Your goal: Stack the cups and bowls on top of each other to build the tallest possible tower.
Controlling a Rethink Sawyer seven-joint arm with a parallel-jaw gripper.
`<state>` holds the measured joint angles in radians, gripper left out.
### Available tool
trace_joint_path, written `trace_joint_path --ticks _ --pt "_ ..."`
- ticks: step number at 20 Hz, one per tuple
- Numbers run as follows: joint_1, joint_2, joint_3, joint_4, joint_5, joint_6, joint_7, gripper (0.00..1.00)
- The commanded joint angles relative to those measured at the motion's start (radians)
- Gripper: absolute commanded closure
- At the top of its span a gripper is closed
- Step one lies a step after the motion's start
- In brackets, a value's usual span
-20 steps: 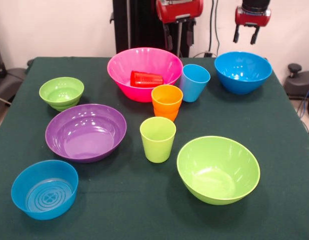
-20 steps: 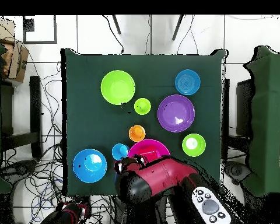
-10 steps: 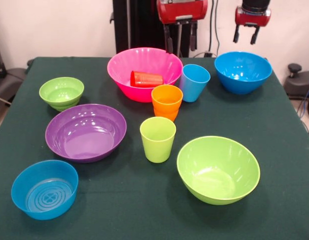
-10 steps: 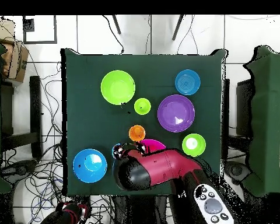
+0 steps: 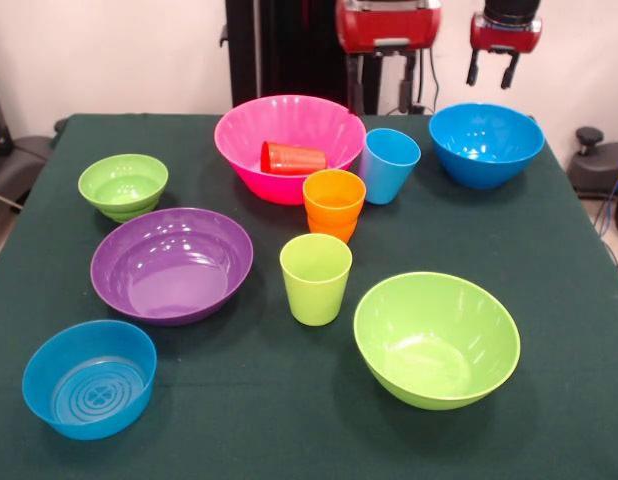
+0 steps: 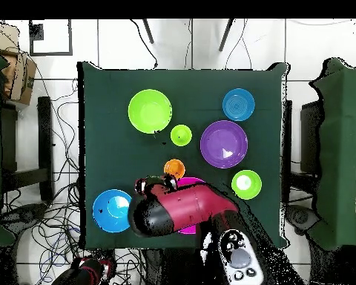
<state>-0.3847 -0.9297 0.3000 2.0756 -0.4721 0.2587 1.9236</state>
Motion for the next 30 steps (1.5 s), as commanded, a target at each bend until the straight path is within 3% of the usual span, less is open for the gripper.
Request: trace_joint_path --ticks 1,5,8,11,15,30 --pt "0.199 0.138 -0.215 -0.076 -0.052 -0.149 0.259 0.0" --pt "0.33 0.23 -0.345 -0.092 -0.04 -0.299 0.255 0.0" --pt "0.384 0.291 -0.392 -0.084 -0.024 -0.406 0.222 0.0" --pt "0.363 0.342 -0.379 -0.051 -0.01 -0.518 0.207 0.0" --pt "0.311 0.374 -0.354 -0.05 -0.033 -0.57 0.178 0.0" --pt "0.278 0.394 -0.353 -0.064 -0.044 -0.577 0.138 0.0"
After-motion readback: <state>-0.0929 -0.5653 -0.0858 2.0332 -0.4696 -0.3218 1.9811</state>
